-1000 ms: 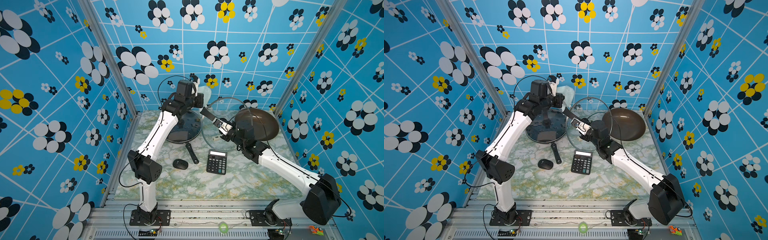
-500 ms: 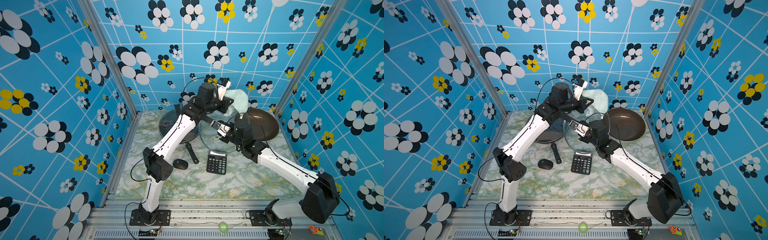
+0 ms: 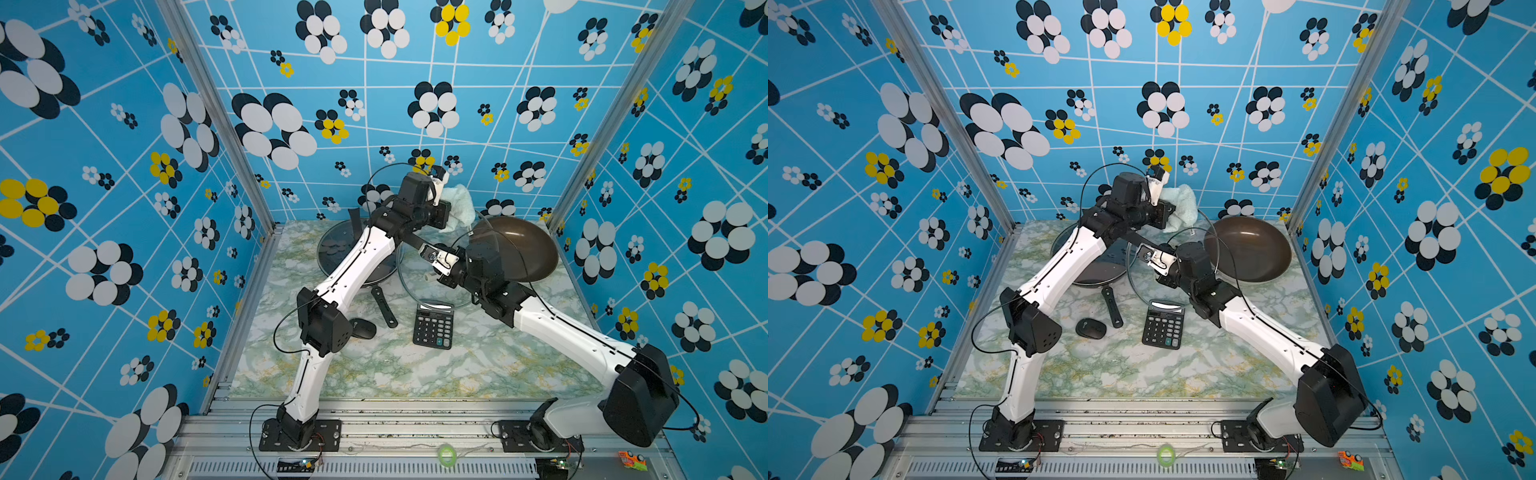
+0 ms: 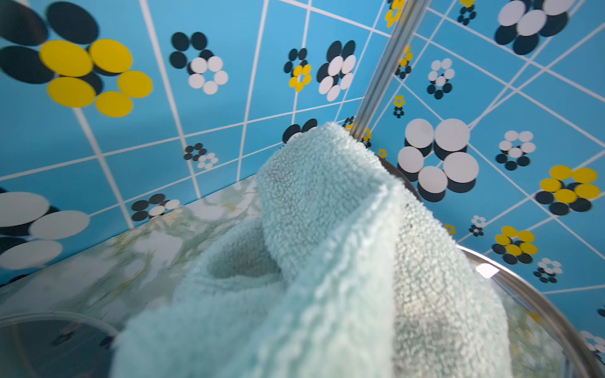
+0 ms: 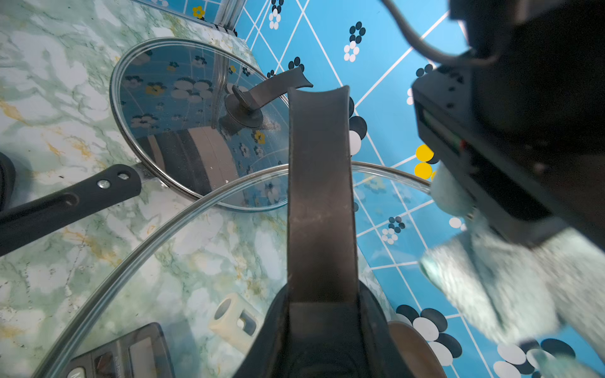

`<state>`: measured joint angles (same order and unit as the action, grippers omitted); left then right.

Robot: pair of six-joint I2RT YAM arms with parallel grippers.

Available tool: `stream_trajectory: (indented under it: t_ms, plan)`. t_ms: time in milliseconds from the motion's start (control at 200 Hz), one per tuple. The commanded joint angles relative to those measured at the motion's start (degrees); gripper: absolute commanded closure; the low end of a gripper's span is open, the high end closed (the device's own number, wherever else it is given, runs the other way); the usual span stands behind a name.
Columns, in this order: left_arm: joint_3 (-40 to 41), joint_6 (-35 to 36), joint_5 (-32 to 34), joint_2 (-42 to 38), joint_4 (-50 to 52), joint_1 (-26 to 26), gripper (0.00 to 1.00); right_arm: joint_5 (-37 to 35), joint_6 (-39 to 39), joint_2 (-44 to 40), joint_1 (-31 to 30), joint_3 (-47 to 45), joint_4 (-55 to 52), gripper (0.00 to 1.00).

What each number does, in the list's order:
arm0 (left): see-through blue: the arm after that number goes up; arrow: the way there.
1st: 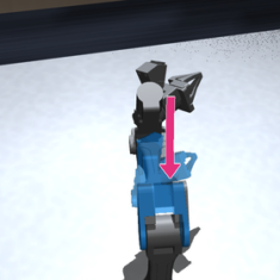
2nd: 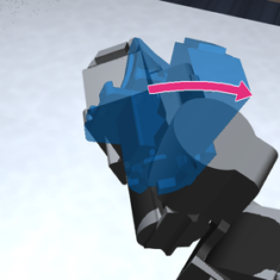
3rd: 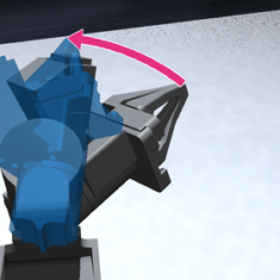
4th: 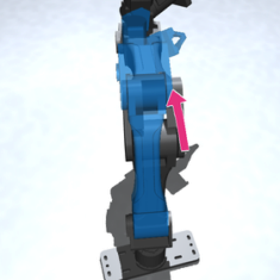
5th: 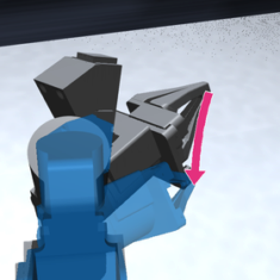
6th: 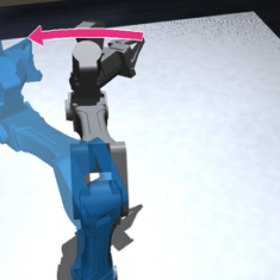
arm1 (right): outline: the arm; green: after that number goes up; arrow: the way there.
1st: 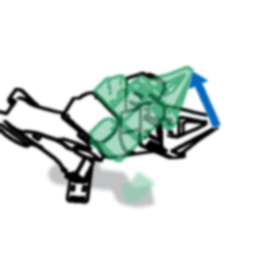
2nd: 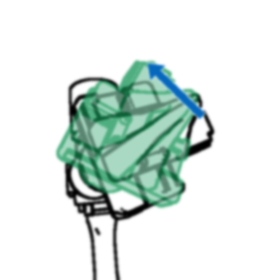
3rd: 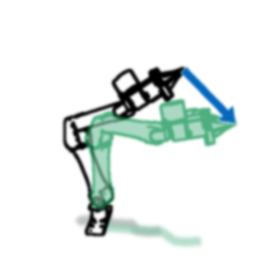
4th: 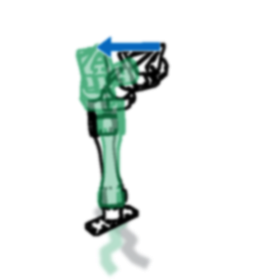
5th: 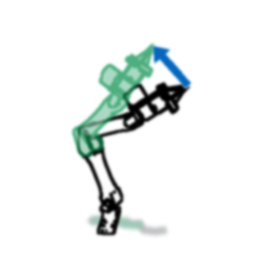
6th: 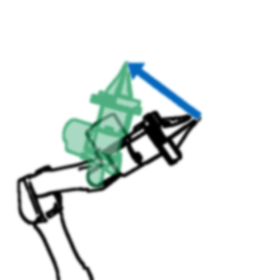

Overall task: Wipe the pot lid with a cloth
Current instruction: Wipe the pot lid.

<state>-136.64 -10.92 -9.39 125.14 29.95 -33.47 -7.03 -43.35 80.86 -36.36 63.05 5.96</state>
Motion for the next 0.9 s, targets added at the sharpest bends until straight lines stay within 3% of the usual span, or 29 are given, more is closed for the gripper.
stream_trajectory:
  t_ms: [0, 210, 335, 550, 665, 780, 895]
  plan:
    - [4.4, 1.5, 7.6, -0.2, 5.4, 3.2, 1.0, -3.1, -2.8, -3.4, -0.6, 3.5, 14.8, 1.0]
    - [6.1, 3.8, 17.2, -3.5, 7.2, 7.2, 1.0, -3.9, -3.0, -3.6, -0.6, 3.3, 14.4, 1.0]
    - [6.7, 2.4, 17.2, -6.7, 5.0, 9.7, 1.0, -4.2, -3.1, -3.3, -0.5, 3.2, 14.6, 1.0]
    - [7.8, 5.2, 10.2, -12.3, -0.9, 7.3, 1.0, -4.0, -3.0, -2.4, -0.6, 3.1, 15.3, 1.0]
    - [7.4, 7.9, 1.6, -13.9, -4.1, 3.2, 1.0, -3.7, -2.8, -1.8, -0.6, 3.6, 15.7, 1.0]
    - [7.2, 4.5, -7.7, -12.5, -7.3, -1.6, 1.0, -3.6, -2.7, -1.0, -0.6, 4.2, 16.2, 1.0]
    - [4.6, 3.7, -10.0, -8.3, -6.4, -5.7, 1.0, -3.4, -2.6, -0.6, -0.6, 4.6, 16.5, 1.0]
